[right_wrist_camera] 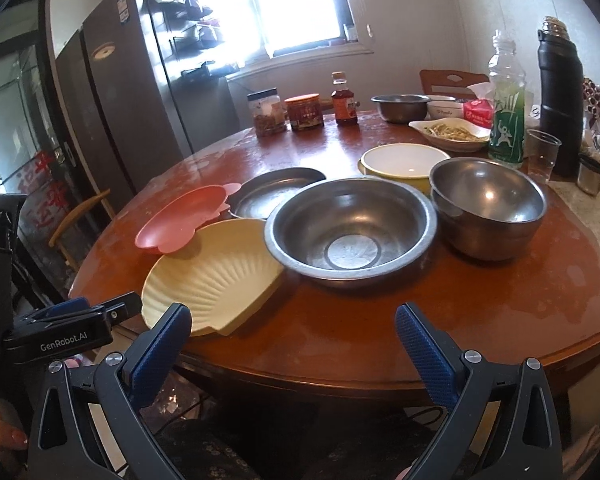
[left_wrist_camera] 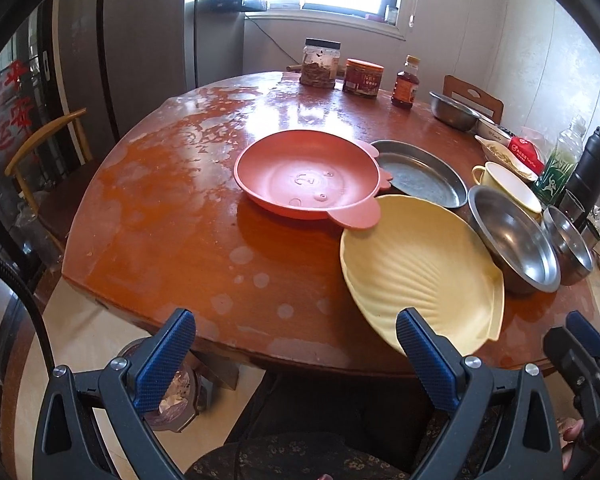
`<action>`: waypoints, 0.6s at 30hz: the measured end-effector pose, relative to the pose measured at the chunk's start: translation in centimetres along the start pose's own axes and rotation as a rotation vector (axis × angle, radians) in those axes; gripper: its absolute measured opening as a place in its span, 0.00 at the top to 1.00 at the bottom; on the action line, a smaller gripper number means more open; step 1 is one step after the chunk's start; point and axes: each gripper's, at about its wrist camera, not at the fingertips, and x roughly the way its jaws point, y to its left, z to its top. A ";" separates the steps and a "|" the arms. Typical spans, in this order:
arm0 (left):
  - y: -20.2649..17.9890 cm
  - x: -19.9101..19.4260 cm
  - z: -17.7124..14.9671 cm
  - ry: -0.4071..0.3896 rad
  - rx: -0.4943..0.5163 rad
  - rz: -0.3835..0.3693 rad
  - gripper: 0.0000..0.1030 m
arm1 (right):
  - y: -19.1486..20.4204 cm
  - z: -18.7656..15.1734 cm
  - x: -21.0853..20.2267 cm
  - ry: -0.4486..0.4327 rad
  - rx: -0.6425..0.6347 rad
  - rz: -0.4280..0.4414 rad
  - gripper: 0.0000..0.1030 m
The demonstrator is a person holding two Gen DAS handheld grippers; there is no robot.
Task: Organize plates and bowls
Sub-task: 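Grasp the rim of the yellow shell plate with the left tool and lift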
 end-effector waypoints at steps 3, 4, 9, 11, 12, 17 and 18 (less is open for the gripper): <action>0.3 0.7 0.7 0.012 -0.001 -0.012 0.02 | 0.7 0.0 1.3 0.035 0.001 0.016 0.01; 0.3 1.1 0.9 0.022 -0.001 -0.025 0.02 | 0.9 0.0 1.9 0.053 0.000 0.021 0.01; -0.4 2.7 1.7 0.050 0.030 -0.071 0.06 | 1.6 0.1 4.1 0.088 0.006 0.006 0.01; -0.7 3.3 1.9 0.058 0.048 -0.079 0.09 | 1.7 0.3 4.5 0.091 0.012 0.020 0.01; -0.9 3.6 2.0 0.069 0.053 -0.090 0.11 | 1.8 0.4 4.7 0.090 0.016 0.017 0.01; -1.3 4.6 2.3 0.081 0.081 -0.111 0.17 | 1.9 0.6 6.0 0.097 0.024 0.032 0.04; -1.5 4.7 2.3 0.080 0.089 -0.103 0.18 | 1.8 0.6 6.2 0.095 0.027 0.038 0.07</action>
